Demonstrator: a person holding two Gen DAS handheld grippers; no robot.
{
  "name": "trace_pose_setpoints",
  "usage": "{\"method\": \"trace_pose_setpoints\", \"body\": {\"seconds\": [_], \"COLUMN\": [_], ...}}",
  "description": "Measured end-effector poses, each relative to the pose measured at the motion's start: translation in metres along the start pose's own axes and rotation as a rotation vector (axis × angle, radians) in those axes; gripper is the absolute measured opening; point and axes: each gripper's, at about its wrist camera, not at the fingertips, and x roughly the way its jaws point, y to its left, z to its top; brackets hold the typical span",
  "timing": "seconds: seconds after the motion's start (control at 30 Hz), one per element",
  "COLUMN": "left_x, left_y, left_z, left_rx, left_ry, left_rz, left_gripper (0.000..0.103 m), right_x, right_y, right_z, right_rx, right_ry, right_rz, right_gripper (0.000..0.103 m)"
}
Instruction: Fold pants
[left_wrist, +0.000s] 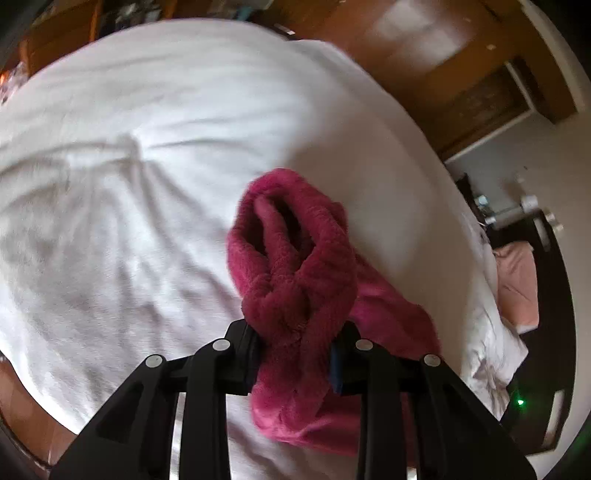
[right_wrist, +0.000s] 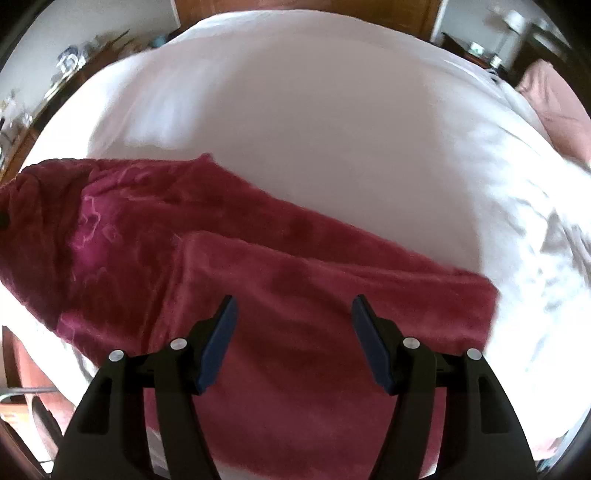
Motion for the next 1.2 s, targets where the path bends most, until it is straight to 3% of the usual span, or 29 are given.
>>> {"method": "trace_pose_setpoints", "body": {"seconds": [0.2,0.43,0.6,0.8,0.93,1.2], "left_x": [-0.019,-0.030,-0.045,-0.040,-0.020,0.038], "left_y": [-0.069,-0.173,-0.240,-0.323,-0.357,-0.379], "left_z": [-0.015,-0.056,-0.099,-0.178,-0.235,-0.305], "left_rx": [0.107,0.253,0.394,0.605,0.721,0.849], "left_ry": [-0.036,-0.043,-0.036,0.027,0.111,0.207], "left_rz": [-0.057,-0.155,-0.222,-0.275,-0.274,-0.209], "left_gripper": [0.027,0.027,0.027,0.026,0.026,0.026], "right_x": [-0.040,-0.066,-0.073,-0.081,-0.085,-0.091], "right_y": [-0.051,-0.111,-0.142,-0.175,-0.193,-0.227], "right_z": [-0.039,-0.088,-0.121,-0.144,-0.155,-0.180], "right_rx": [0.073,0.166,0.218,0.257,0.281,0.340], "right_ry": [-0.025,-0.029,-0.032,-0.049,-0.056,-0.055], "right_rz": [0.004,0.004,0.013,0.028,0.036,0.032], "right_gripper": [0.066,0.066,0.066,0.066,0.066,0.066]}}
